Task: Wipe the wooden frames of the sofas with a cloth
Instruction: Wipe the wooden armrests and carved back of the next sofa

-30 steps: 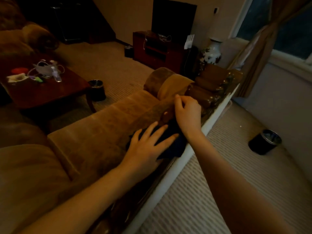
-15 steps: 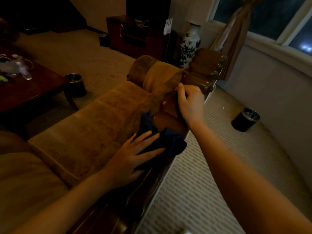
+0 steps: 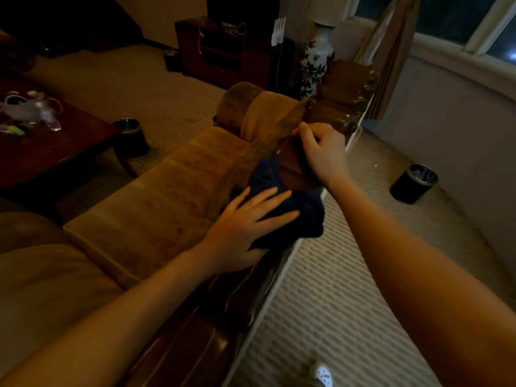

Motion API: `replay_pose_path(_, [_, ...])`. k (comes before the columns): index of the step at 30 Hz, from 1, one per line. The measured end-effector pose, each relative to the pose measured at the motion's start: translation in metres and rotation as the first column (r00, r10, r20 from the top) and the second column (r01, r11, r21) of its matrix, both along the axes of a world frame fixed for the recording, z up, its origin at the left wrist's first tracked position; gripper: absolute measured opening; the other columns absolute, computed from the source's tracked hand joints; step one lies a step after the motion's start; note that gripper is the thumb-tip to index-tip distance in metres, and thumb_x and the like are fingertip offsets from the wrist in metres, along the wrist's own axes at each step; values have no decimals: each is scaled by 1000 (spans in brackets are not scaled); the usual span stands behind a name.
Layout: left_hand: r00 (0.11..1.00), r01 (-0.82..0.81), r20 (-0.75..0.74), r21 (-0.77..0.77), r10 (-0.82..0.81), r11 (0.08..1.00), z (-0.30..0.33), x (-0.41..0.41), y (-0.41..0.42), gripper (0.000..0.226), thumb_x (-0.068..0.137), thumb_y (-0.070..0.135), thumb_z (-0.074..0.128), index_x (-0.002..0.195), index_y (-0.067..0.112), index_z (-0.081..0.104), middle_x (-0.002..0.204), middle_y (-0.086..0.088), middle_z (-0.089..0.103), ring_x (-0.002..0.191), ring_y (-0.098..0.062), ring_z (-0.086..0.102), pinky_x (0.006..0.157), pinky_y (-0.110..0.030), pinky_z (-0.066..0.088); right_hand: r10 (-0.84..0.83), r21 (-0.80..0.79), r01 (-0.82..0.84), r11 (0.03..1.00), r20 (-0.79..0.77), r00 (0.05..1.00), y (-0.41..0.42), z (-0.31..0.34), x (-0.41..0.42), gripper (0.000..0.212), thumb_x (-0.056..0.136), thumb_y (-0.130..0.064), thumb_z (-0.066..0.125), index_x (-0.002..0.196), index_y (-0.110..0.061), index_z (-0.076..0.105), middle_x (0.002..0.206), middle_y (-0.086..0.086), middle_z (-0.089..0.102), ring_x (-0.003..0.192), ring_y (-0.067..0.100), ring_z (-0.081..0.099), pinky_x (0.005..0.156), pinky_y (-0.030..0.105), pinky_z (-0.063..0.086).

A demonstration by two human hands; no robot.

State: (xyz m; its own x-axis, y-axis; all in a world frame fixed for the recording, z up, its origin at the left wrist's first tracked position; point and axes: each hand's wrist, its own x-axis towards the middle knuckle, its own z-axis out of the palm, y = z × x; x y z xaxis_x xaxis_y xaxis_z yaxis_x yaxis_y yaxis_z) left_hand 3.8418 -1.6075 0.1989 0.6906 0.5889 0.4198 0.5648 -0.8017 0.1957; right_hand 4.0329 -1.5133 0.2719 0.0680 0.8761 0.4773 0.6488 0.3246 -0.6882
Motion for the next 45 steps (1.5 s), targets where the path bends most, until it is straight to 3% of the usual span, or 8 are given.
replay_pose_path(10, [818, -180, 396, -513, 418, 839, 28, 33, -19, 51, 85, 36, 35, 135, 49, 29, 144, 25, 18, 139, 1, 9, 117, -50, 13, 117, -91, -142, 986, -234, 965, -122, -34, -16, 37, 97, -38, 43, 126, -21, 58, 125, -12, 57, 118, 0, 49, 102, 27, 41])
replay_pose_path(15, [340, 576, 705, -679, 623, 455, 86, 92, -15, 48, 98, 6, 29, 142, 21, 35, 129, 7, 52, 115, -8, 53, 86, -20, 50, 25, -120, -91, 989, -468, 883, -103, -15, -12, 71, 87, -62, 45, 146, -29, 26, 143, -10, 37, 129, 3, 38, 104, 20, 37])
replay_pose_path(18, [364, 654, 640, -693, 677, 304, 88, 97, 1, 36, 98, 12, 27, 120, 19, 54, 106, -2, 66, 99, -15, 64, 78, -28, 54, -70, -97, 38, 995, -344, 937, -83, 1, 4, 65, 87, -49, 58, 142, -26, 33, 132, -11, 41, 118, 1, 42, 94, 8, 35])
replay_pose_path(21, [612, 290, 637, -733, 469, 616, 87, 86, 16, 32, 99, 25, 33, 125, 22, 51, 112, 12, 60, 103, -1, 59, 86, -25, 51, -73, -48, 63, 997, -254, 965, -56, -7, 21, 53, 88, -31, 62, 135, -18, 43, 131, -2, 51, 118, 8, 49, 99, 22, 40])
replay_pose_path(24, [918, -164, 343, -127, 198, 978, 70, 71, 31, 42, 92, 29, 38, 125, 10, 56, 126, -1, 55, 118, -11, 50, 98, -23, 40, -162, -45, 163, 986, -524, 836, -55, -30, 21, 39, 90, -23, 57, 128, -13, 50, 115, -8, 59, 106, 2, 55, 92, 22, 45])
replay_pose_path(32, [918, -247, 290, -108, 269, 963, 33, 71, 30, 46, 92, 24, 34, 130, 6, 54, 138, -9, 50, 128, -16, 42, 109, -36, 32, -390, -315, 231, 920, -695, 604, -130, -135, -31, 33, 82, -19, 44, 114, -13, 50, 110, 9, 55, 103, 19, 54, 97, 45, 44])
replay_pose_path(37, [910, -272, 298, -97, 288, 958, 33, 74, 28, 46, 91, 23, 33, 124, 4, 58, 133, -11, 54, 125, -19, 46, 106, -44, 37, -484, -269, 412, 871, -621, 617, -52, -100, 5, 25, 82, 8, 47, 100, -6, 57, 105, 12, 53, 100, 18, 46, 83, 3, 31])
replay_pose_path(45, [843, -284, 434, -141, 317, 948, 31, 73, 26, 42, 89, 22, 34, 117, 0, 57, 123, -15, 56, 118, -15, 47, 102, -23, 34, -358, -206, 301, 931, -674, 646, -131, -129, -45, 34, 85, -39, 42, 115, -25, 49, 112, 1, 46, 104, -1, 44, 88, 9, 37])
